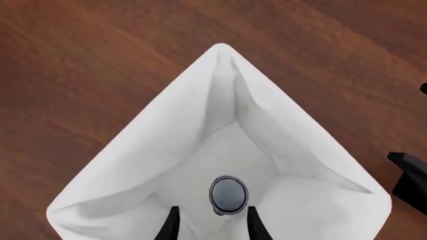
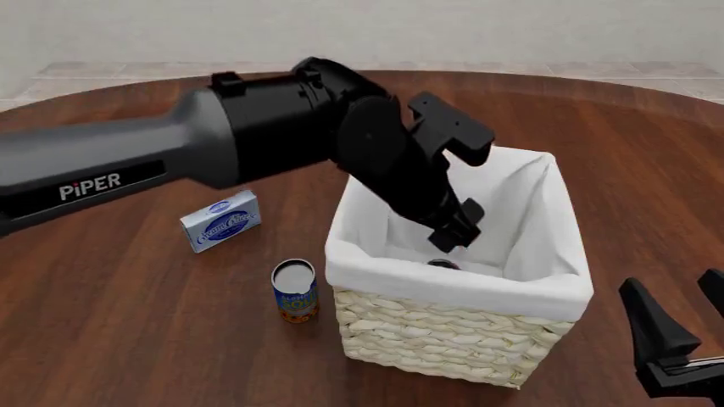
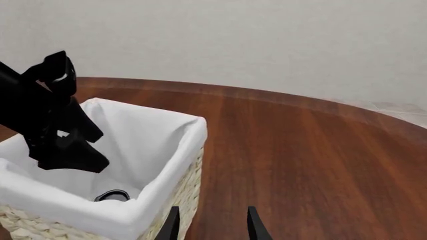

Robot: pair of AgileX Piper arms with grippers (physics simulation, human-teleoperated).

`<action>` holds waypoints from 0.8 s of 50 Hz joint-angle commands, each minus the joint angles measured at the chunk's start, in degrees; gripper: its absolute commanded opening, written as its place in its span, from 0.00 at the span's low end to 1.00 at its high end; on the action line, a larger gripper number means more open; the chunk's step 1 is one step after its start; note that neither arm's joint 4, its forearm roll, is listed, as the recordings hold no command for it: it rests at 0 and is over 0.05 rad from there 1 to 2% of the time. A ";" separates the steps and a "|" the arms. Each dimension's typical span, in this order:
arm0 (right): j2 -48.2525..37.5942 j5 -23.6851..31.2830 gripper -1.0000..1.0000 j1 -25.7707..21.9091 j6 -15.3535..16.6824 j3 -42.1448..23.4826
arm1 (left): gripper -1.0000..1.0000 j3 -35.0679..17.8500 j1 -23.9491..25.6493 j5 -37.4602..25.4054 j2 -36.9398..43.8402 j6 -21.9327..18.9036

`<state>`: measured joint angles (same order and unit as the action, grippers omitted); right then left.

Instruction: Pick up the tomato sauce, and put it in the basket.

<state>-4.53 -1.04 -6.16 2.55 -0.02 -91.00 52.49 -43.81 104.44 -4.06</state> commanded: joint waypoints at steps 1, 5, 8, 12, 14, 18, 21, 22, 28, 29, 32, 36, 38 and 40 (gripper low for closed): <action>0.28 0.28 1.00 -0.12 0.04 0.00 | 1.00 -2.23 -1.09 -1.12 1.12 -1.79; 0.43 0.43 1.00 -0.14 0.02 0.00 | 1.00 -2.38 -1.14 -1.14 1.16 -1.89; 0.48 0.49 1.00 -0.14 0.04 0.00 | 1.00 -3.32 -1.50 -1.56 1.41 -2.34; 0.61 0.59 1.00 -0.17 0.04 0.00 | 1.00 -3.77 -1.57 -1.96 1.39 -2.57; 0.70 0.66 1.00 -0.17 0.02 0.00 | 1.00 -4.25 -1.70 -2.31 1.37 -2.86; 0.80 0.73 1.00 -0.21 0.03 0.00 | 1.00 -6.75 -2.24 -3.58 1.42 -3.56; 0.89 0.82 1.00 -0.25 0.02 0.00 | 1.00 -8.80 -2.83 -4.61 1.57 -4.69; 0.92 0.84 1.00 -0.23 0.02 0.00 | 1.00 -9.56 -2.88 -5.06 1.58 -4.76; 1.00 0.94 1.00 -0.28 0.04 0.00 | 1.00 -13.54 -3.71 -7.27 1.83 -6.55; 1.03 0.95 1.00 -0.29 0.05 0.00 | 1.00 -14.02 -3.61 -7.66 1.71 -6.66; 1.12 1.08 1.00 -0.37 0.09 0.00 | 1.00 -16.19 -4.19 -8.76 1.92 -7.81; 1.49 1.41 1.00 -0.32 0.10 0.00 | 1.00 -18.83 -4.47 -10.18 1.79 -8.66; 1.59 1.51 1.00 -0.41 0.13 0.00 | 1.00 -19.51 -4.66 -10.62 1.70 -9.16; 1.68 1.60 1.00 -0.47 0.14 0.00 | 1.00 -19.41 -4.49 -10.67 1.32 -9.25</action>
<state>-3.28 0.14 -6.48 2.62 -0.02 -106.21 48.63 -52.04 106.11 -11.36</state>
